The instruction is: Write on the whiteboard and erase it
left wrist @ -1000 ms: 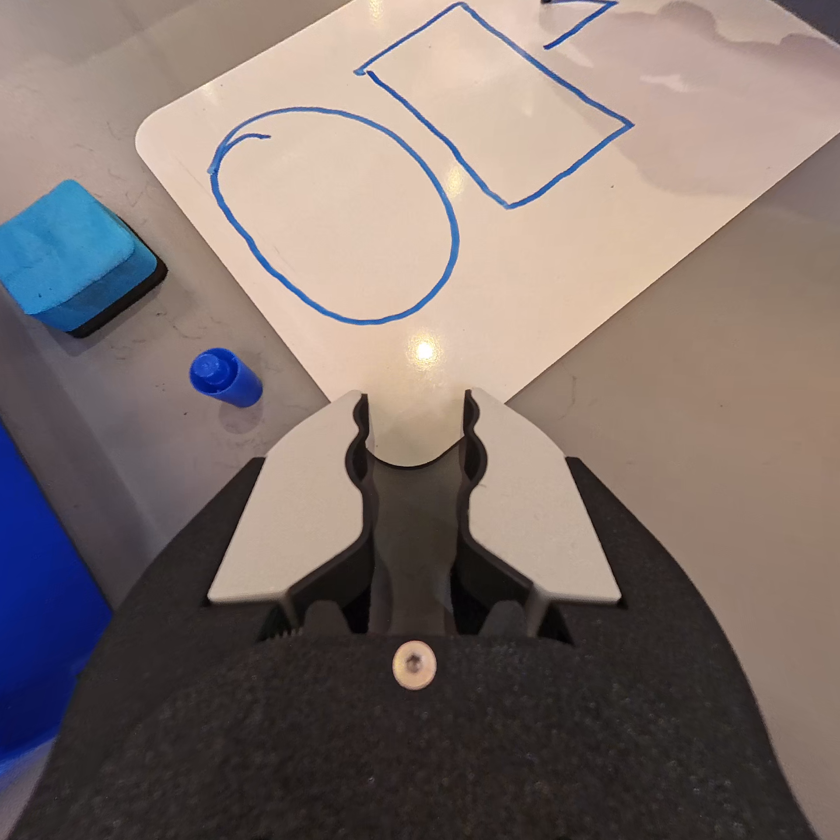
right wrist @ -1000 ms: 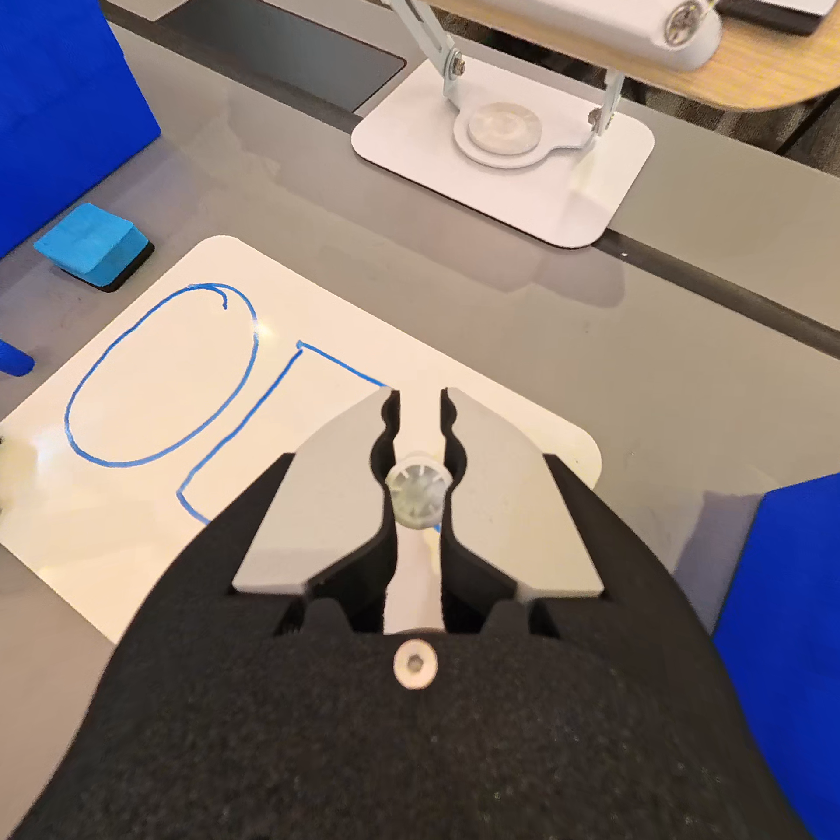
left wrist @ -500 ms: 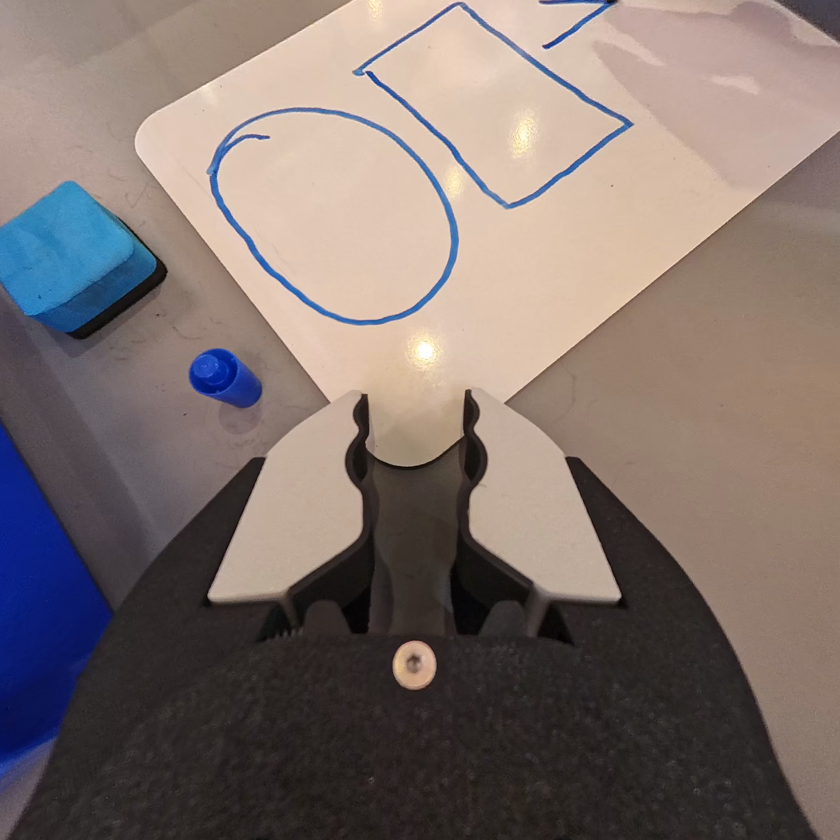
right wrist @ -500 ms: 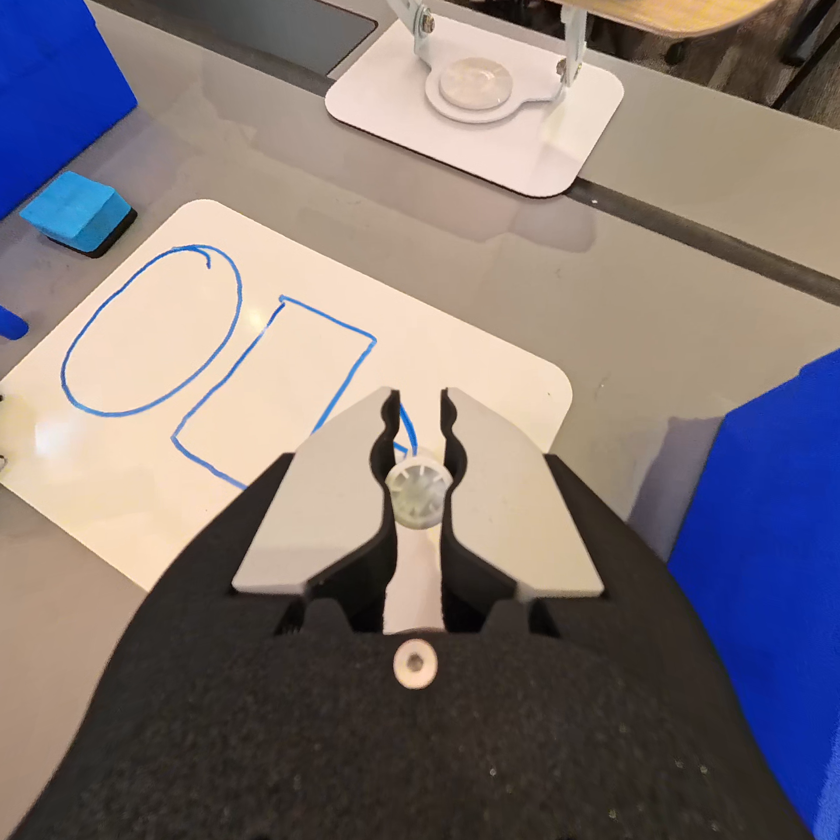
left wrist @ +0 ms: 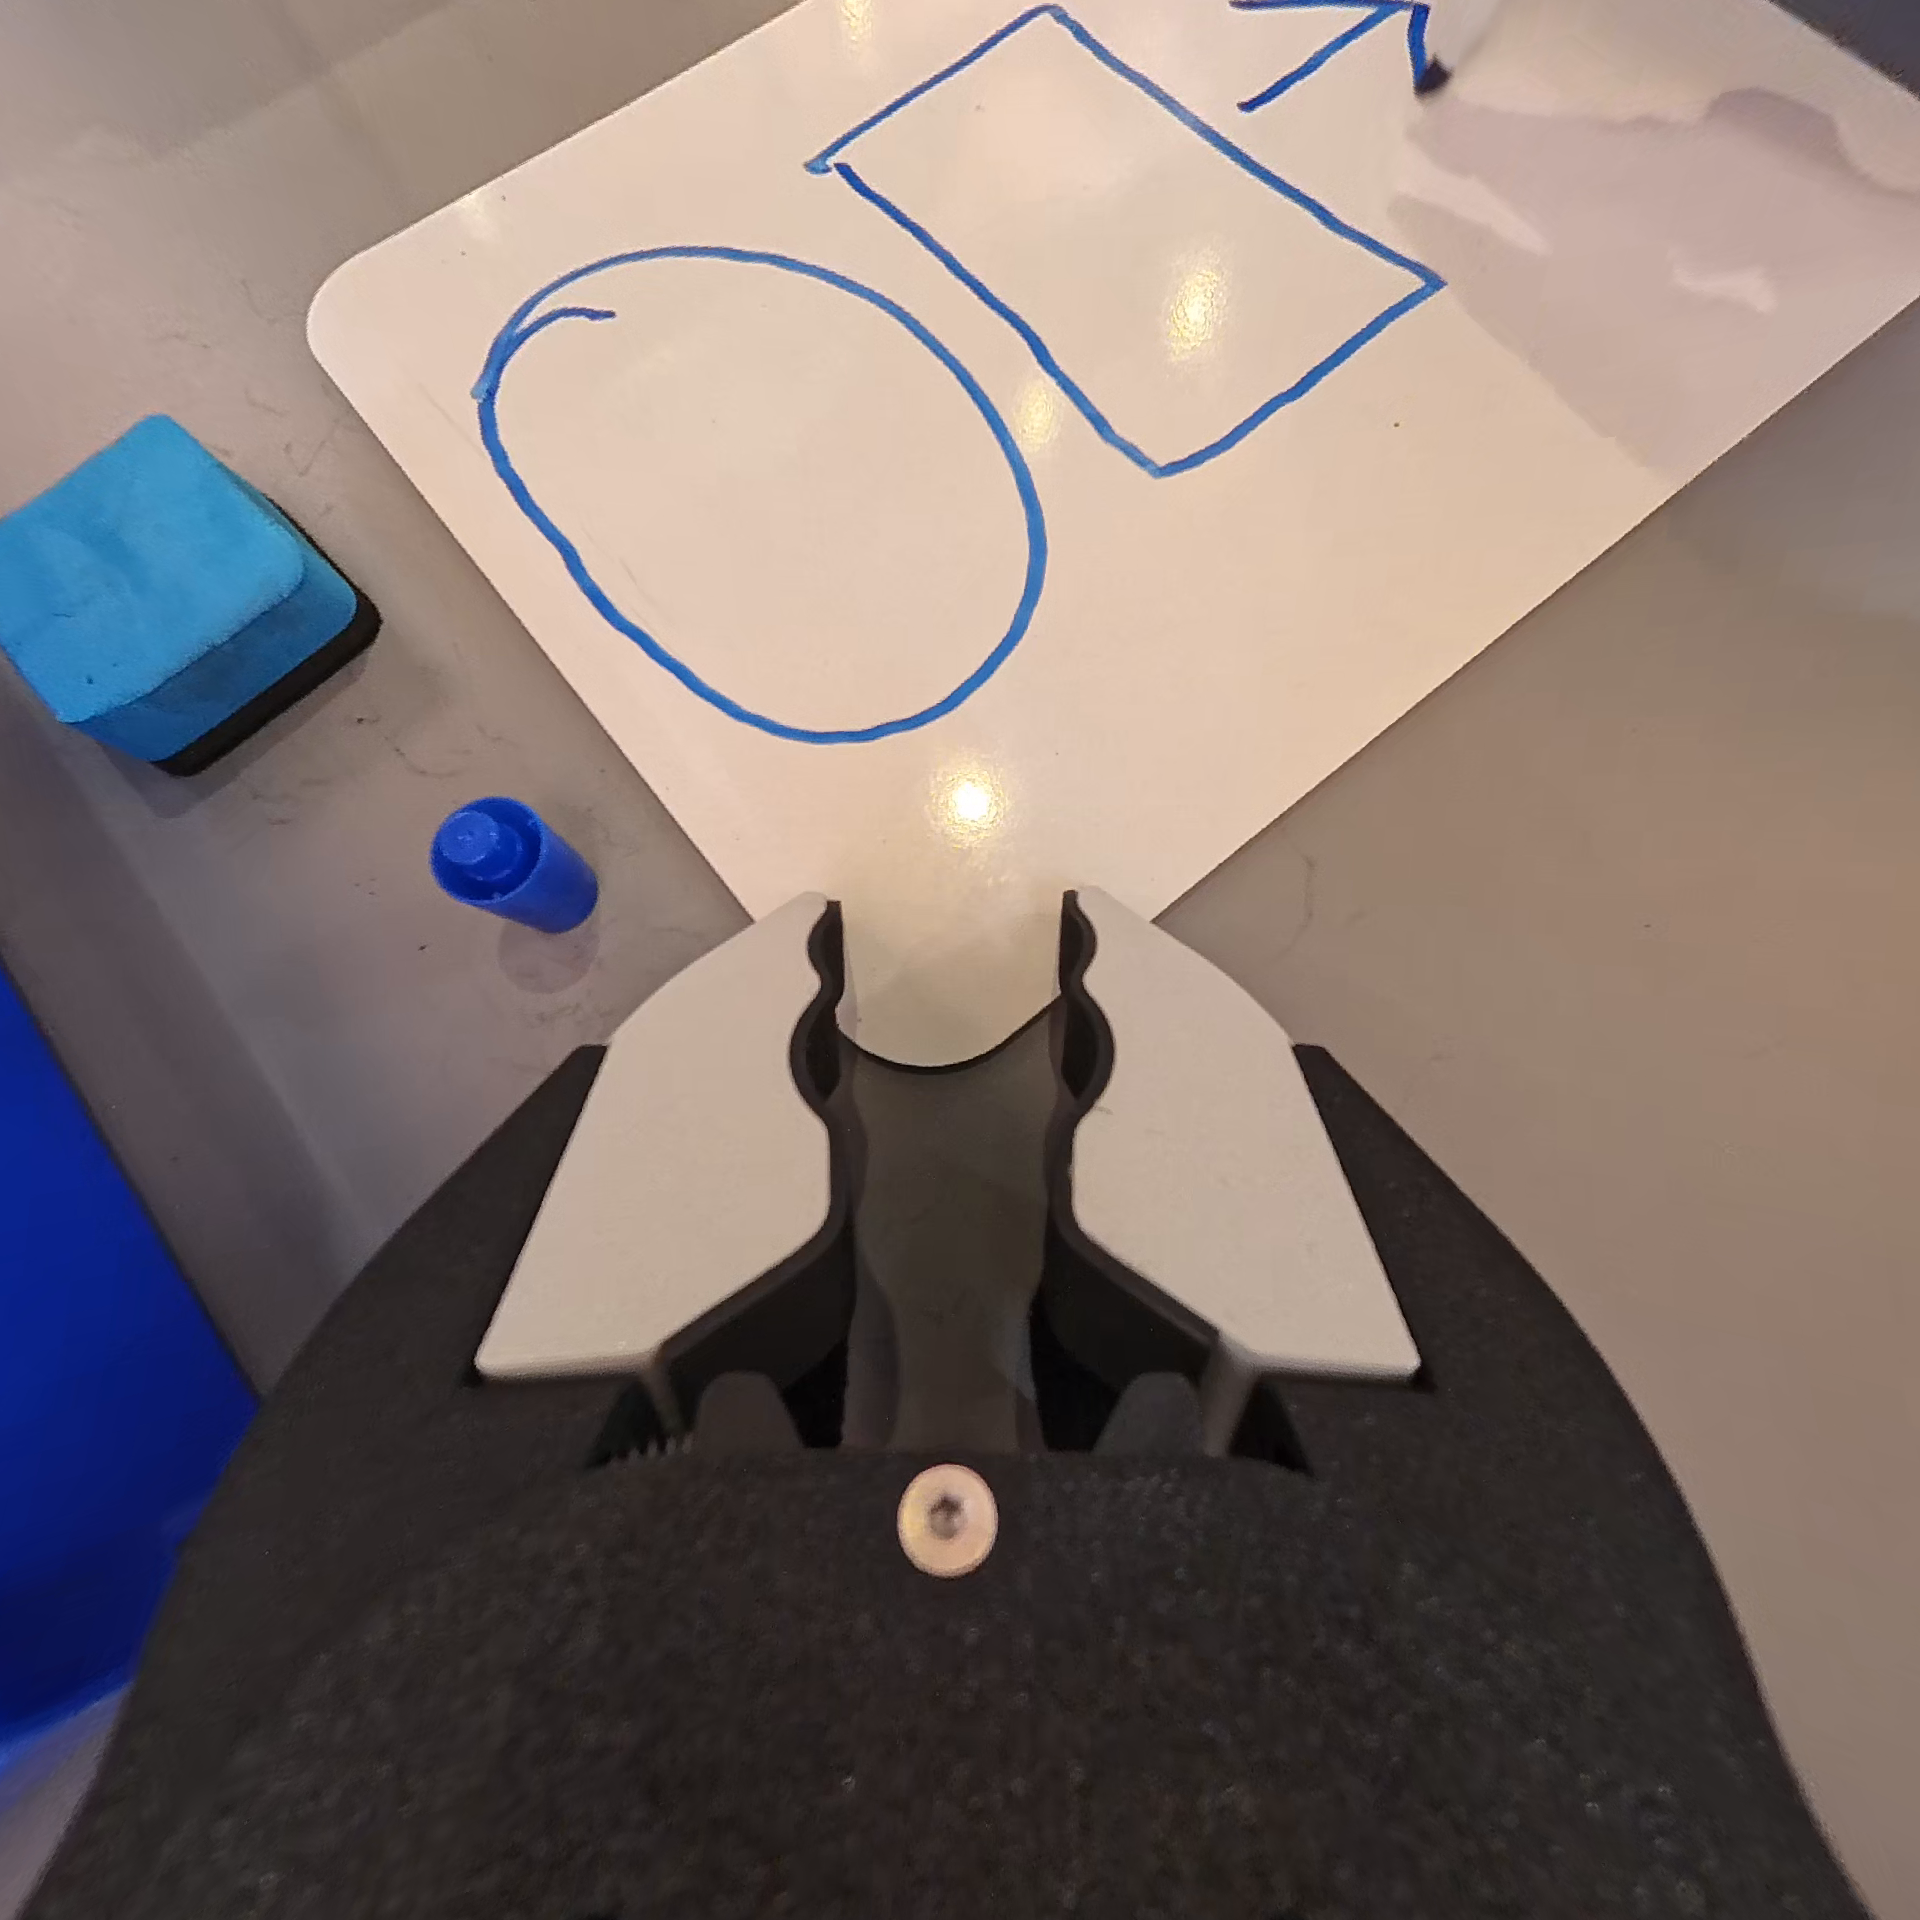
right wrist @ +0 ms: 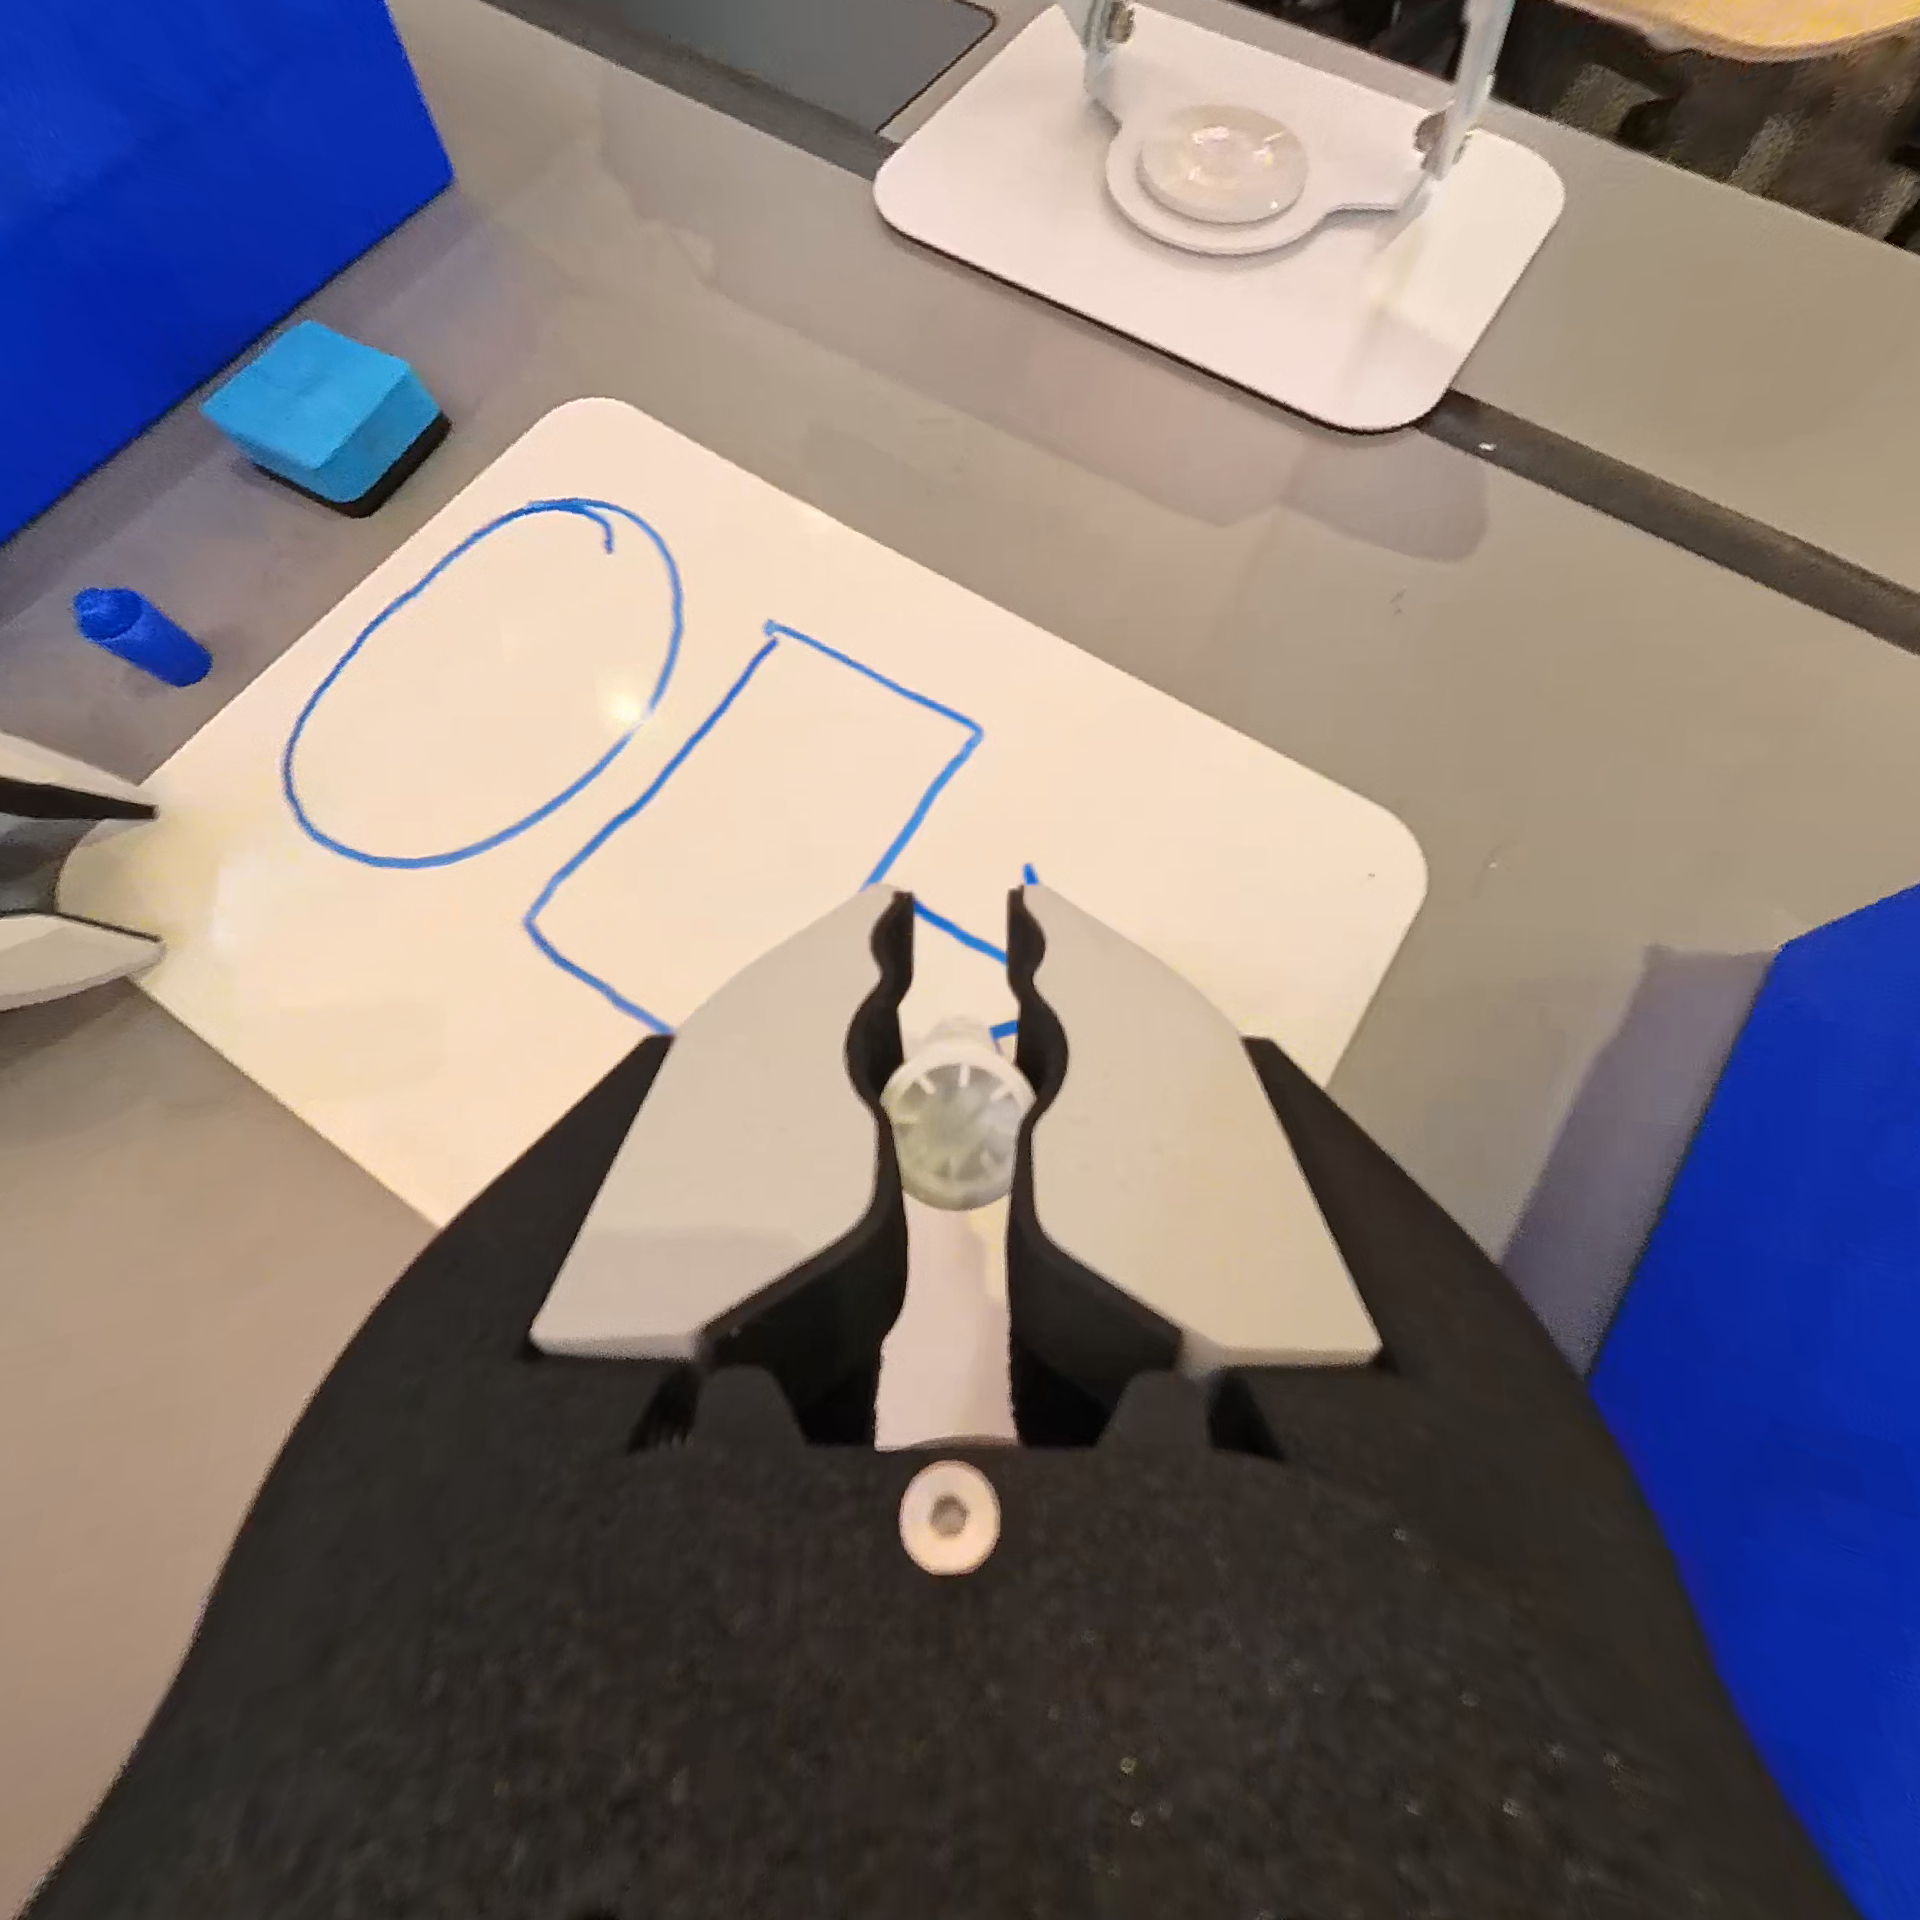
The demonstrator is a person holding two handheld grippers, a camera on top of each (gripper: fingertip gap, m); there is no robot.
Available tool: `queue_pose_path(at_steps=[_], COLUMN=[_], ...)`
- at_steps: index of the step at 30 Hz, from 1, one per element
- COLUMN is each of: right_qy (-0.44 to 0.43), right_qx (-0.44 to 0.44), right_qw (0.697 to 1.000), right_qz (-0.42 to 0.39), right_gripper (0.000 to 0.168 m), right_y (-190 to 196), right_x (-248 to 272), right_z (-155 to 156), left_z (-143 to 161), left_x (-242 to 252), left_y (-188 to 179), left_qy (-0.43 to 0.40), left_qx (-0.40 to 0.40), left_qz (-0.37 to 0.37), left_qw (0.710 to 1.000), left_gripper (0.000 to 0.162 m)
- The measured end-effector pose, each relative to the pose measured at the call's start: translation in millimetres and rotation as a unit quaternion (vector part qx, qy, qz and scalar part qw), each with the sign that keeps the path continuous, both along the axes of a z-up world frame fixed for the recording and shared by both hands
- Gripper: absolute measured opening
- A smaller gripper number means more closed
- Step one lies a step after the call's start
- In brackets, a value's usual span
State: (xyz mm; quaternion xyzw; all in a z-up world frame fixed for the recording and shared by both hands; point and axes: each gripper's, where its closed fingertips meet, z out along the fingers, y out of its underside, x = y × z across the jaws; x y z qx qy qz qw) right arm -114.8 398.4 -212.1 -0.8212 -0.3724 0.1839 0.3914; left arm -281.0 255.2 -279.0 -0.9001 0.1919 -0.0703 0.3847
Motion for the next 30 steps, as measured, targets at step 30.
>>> queue_pose_path(at_steps=[30], right_qy=[-0.002], right_qx=[0.022], right_qw=[0.995], right_qz=[-0.099], right_gripper=[0.017], right_y=[58], right_x=[31], right_z=[22], left_z=[0], left_x=[2], left_y=[-1], left_qy=[-0.002], left_qx=[-0.001], left_qz=[-0.006], left_qw=[1.000], left_gripper=[0.041])
